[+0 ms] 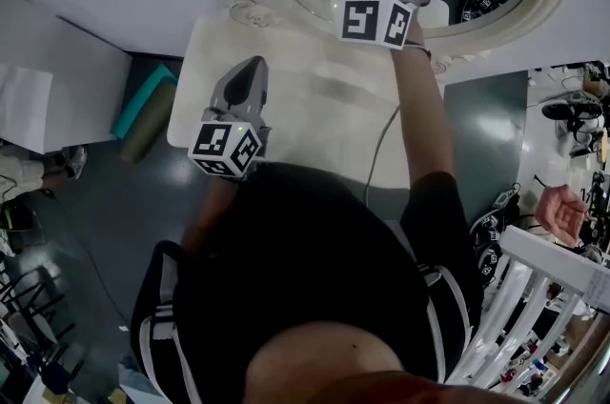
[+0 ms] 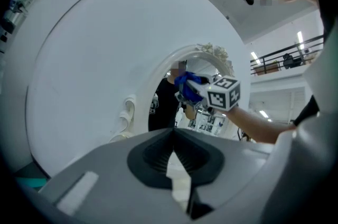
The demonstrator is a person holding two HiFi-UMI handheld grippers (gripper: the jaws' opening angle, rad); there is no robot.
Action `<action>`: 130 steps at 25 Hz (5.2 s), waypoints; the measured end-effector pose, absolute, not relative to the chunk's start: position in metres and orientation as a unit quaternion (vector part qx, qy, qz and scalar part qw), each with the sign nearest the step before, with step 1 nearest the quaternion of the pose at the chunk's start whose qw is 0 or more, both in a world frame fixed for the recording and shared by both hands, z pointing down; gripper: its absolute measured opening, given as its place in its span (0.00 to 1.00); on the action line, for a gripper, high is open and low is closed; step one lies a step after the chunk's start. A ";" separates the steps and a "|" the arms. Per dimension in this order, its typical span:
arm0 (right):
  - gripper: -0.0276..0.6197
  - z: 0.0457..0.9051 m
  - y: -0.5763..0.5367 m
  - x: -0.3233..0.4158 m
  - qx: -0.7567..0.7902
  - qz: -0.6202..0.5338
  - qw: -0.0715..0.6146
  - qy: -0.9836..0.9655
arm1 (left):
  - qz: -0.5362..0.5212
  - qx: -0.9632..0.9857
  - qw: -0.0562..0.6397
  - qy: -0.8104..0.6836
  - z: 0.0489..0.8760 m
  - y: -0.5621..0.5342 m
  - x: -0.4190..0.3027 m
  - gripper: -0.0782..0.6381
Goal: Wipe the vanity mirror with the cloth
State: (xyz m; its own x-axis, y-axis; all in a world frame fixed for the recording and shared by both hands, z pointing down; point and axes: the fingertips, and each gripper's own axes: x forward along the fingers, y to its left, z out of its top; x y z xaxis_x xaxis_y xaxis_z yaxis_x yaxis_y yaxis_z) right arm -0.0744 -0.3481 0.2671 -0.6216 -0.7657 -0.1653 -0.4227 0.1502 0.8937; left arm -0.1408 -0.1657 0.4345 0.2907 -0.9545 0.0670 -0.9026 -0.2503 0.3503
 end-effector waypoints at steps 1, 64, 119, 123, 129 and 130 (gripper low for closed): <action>0.12 0.289 -0.348 -0.077 0.387 -0.519 0.184 -0.740 | -0.079 0.787 0.164 -0.590 0.435 -0.166 -0.140 0.12; 0.12 0.241 -0.348 0.245 0.644 -0.064 -0.362 -0.671 | -0.060 0.801 0.156 -0.575 0.438 -0.155 -0.106 0.12; 0.12 0.622 -0.341 0.049 0.267 -0.292 0.355 -0.847 | -0.031 0.786 0.185 -0.589 0.461 -0.163 -0.100 0.12; 0.12 0.568 -0.335 0.060 0.348 -0.224 0.214 -0.885 | -0.040 0.795 0.181 -0.577 0.461 -0.165 -0.095 0.12; 0.12 0.408 -0.304 0.121 0.491 -0.127 -0.088 -0.857 | -0.052 0.806 0.176 -0.563 0.453 -0.165 -0.090 0.12; 0.12 0.379 -0.298 0.133 0.506 -0.135 -0.128 -0.842 | -0.054 0.808 0.174 -0.560 0.451 -0.164 -0.089 0.12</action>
